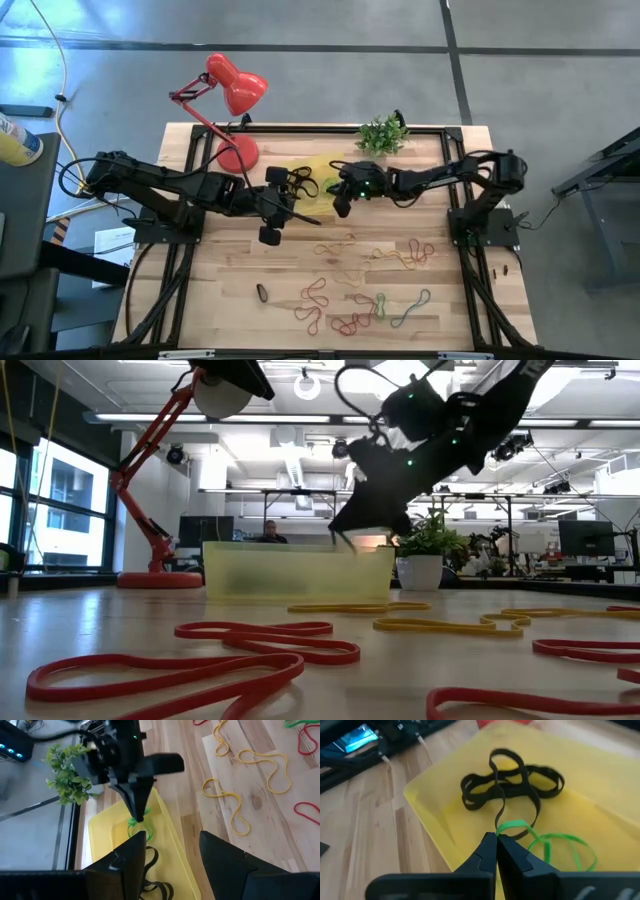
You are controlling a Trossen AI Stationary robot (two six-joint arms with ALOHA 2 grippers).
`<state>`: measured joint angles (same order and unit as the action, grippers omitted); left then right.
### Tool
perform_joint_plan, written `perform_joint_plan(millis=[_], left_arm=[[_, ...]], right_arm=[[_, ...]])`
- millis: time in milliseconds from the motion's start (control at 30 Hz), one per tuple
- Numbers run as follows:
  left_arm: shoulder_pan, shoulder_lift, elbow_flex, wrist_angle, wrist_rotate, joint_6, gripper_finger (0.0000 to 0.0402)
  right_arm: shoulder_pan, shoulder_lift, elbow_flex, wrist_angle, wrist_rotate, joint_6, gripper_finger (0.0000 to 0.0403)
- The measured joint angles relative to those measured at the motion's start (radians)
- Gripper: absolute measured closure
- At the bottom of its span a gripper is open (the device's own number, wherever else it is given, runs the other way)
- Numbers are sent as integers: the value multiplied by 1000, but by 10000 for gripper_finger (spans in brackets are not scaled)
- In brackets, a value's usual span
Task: Pick and place rubber bands into bin
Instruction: Put the green rubber band into the yellow bin
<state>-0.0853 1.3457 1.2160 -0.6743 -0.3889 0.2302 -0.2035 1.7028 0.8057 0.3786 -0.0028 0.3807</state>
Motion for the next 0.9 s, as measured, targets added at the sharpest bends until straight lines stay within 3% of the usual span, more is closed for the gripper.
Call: perform_joint_plan(millis=[200, 567, 900], left_arm=[[0, 0, 0, 0, -2, 0, 229], [0, 0, 0, -29, 0, -18, 229], [-1, 0, 0, -37, -7, -21, 229]], right_arm=[[0, 88, 93, -51, -5, -1, 402], [-4, 152, 339, -442, 146, -139, 401], [-62, 152, 341, -529, 46, -112, 402]])
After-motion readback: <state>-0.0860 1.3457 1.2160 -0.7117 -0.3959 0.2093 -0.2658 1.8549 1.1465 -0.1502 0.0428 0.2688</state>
